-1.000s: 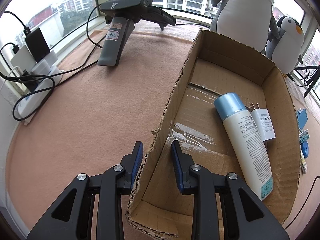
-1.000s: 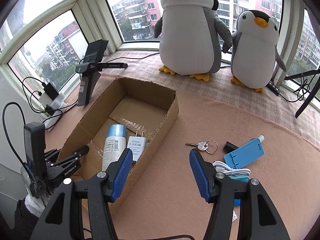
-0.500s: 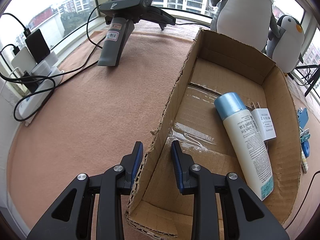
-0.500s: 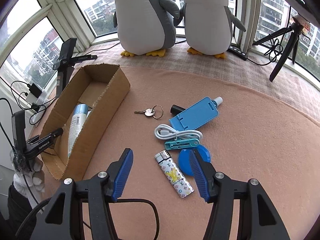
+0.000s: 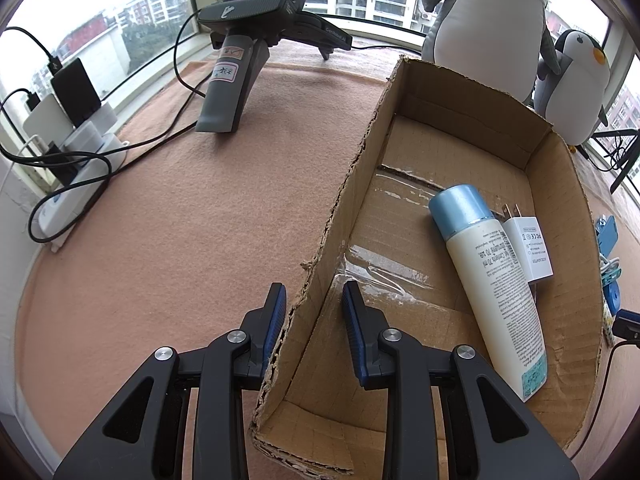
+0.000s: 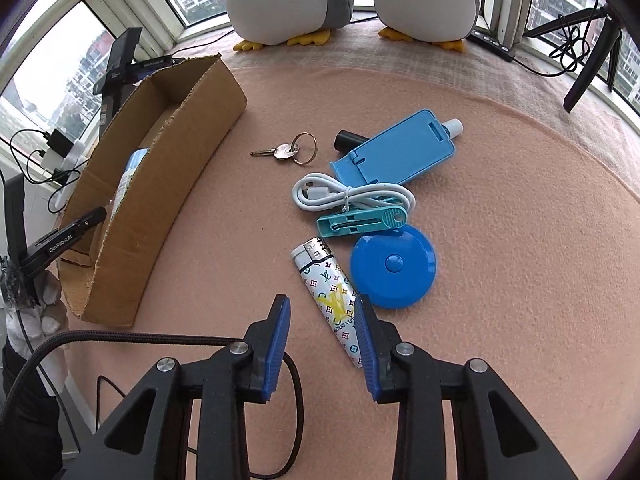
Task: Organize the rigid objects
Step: 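Move the right gripper to the patterned lighter and grasp it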
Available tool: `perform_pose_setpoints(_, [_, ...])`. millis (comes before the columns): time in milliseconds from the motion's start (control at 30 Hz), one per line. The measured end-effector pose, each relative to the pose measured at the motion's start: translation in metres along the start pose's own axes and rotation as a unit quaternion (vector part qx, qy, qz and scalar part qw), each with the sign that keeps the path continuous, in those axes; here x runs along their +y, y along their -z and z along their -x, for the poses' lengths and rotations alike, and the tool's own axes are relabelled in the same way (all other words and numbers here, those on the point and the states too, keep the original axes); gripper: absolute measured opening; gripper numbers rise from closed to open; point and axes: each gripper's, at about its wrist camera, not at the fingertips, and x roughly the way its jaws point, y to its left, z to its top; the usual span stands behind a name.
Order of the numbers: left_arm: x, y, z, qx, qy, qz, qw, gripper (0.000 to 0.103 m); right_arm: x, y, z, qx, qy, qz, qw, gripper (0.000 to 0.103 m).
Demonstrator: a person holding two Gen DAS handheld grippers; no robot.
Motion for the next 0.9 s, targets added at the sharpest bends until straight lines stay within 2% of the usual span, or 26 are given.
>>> perform_pose_setpoints(233, [0.000, 0.000, 0.000, 0.000, 0.000, 0.001, 1.0000, 0.027, 0.002, -0.006, -0.005, 0.000, 0.011, 0.009, 1.000, 0.030])
perform_pose_setpoints(733, [0.001, 0.000, 0.000, 0.001, 0.000, 0.001, 1.0000, 0.027, 0.023, -0.007, -0.019, 0.010, 0.069, 0.067, 0.995, 0.030])
perform_pose_setpoints(900, [0.000, 0.000, 0.000, 0.001, -0.001, 0.001, 1.0000, 0.027, 0.029, -0.001, -0.021, 0.008, 0.084, 0.083, 0.993, 0.022])
